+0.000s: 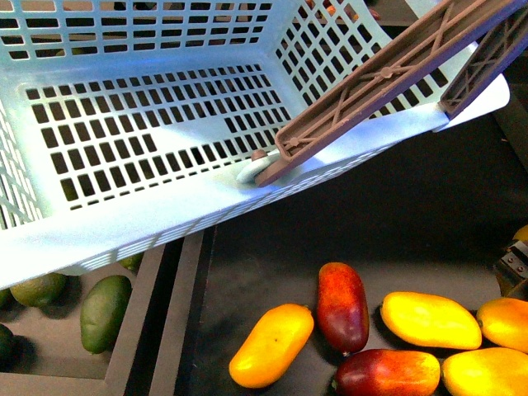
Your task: Pick lemon and mango into basket
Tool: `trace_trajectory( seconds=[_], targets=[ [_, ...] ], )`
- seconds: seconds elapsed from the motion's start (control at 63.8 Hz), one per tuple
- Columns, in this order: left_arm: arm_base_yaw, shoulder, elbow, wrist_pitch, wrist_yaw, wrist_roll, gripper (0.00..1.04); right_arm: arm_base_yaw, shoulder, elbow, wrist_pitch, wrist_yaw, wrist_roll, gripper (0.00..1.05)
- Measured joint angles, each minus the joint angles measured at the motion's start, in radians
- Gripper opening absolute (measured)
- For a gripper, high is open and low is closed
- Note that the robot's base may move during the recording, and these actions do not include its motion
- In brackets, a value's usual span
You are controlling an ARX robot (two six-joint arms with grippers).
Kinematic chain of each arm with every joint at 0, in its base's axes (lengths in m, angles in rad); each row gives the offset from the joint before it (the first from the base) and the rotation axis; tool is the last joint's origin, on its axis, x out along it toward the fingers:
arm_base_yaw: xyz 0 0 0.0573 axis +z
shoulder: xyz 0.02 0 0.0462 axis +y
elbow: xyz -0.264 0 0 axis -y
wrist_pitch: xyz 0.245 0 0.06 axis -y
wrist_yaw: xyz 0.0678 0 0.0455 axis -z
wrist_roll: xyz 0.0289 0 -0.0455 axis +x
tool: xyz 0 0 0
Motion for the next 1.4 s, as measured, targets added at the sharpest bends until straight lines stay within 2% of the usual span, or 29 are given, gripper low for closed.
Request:
trace_trajectory(
  seconds=[0.392, 0.596, 0.705, 0.784, 0.956, 1.144, 1.285, 1.395],
  targets=[
    [0.000, 0.000, 0.000, 0.000, 0.000, 0.000, 0.05, 0.039, 0.087, 0.076, -0.015, -0.005, 0.040, 0.96],
    [0.000, 0.000, 0.000, 0.000, 0.000, 0.000, 0.05, 0.047, 0.098, 0.080, -0.005, -0.008, 0.038, 0.72],
    [0.000, 0.000, 0.000, 0.000, 0.000, 0.000, 0.05, 0.052, 0.078, 0.064, 0.011, 0.026, -0.053, 0.58],
    [0.000, 0.000, 0.000, 0.000, 0.000, 0.000, 0.05, 0.032, 0.007, 0.042, 0.012, 0.015, -0.152, 0.53],
    [0.000, 0.000, 0.000, 0.000, 0.000, 0.000, 0.05, -0.030, -0.192, 0.031, -0.008, -0.024, -0.317, 0.52],
    [0.000, 0.000, 0.000, 0.000, 0.000, 0.000, 0.05, -0.061, -0.442, 0.031, -0.063, -0.139, -0.452, 0.51],
    [0.000, 0.000, 0.000, 0.000, 0.000, 0.000, 0.05, -0.023, -0.624, 0.032, -0.102, -0.225, -0.475, 0.51],
    [0.000, 0.000, 0.000, 0.000, -0.001, 0.000, 0.05, 0.038, -0.717, 0.036, -0.111, -0.234, -0.477, 0.51]
  ],
)
